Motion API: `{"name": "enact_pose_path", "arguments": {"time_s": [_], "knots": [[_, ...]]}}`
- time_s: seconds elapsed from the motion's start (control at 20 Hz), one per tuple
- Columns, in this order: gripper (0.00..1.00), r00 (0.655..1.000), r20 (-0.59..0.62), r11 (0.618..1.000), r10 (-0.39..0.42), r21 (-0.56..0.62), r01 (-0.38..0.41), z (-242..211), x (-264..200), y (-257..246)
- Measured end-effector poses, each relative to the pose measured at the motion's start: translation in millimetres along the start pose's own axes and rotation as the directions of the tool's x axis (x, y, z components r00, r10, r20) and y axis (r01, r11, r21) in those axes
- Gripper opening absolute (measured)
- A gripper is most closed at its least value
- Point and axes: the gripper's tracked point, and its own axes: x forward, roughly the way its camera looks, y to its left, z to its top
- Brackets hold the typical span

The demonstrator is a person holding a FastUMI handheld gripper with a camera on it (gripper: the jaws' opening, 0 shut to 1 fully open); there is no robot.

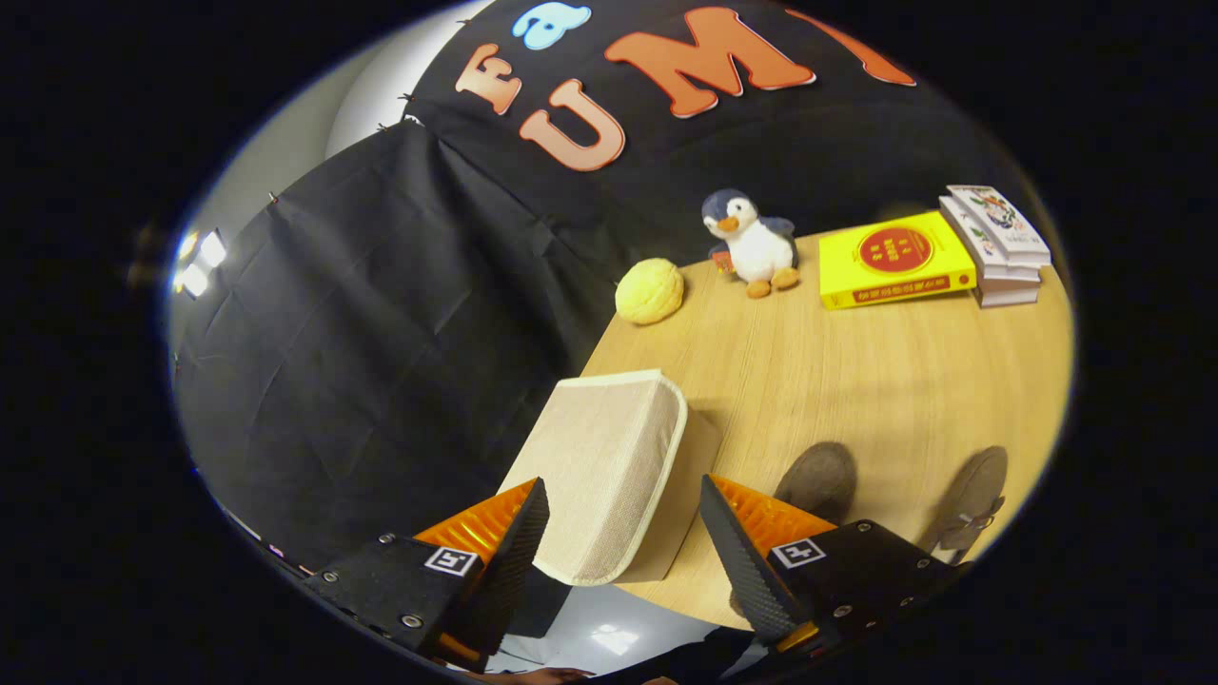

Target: Open the storage box then place both shoes into the box .Put the left shoe in first, then the right shoe, with the right side of both shoes facing outward in a uniform manner.

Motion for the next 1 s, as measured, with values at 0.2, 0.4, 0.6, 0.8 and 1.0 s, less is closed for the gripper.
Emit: {"name": "enact_pose_path", "arguments": {"time_s": [0.2, 0.4, 0.6, 0.8, 1.0], "knots": [[0.96, 0.994, -0.097, 0.999, 0.047, 0.028, -0.045, -28, 36, 0], [0.96, 0.987, -0.146, 0.993, 0.068, 0.106, -0.053, -43, 62, -5], [0.96, 0.981, -0.171, 0.986, 0.086, 0.154, -0.06, -56, 84, -12], [0.96, 0.97, -0.2, 0.971, 0.139, 0.219, -0.094, -74, 101, -13], [0.95, 0.963, -0.184, 0.945, 0.197, 0.299, -0.137, -72, 101, -2]]}}
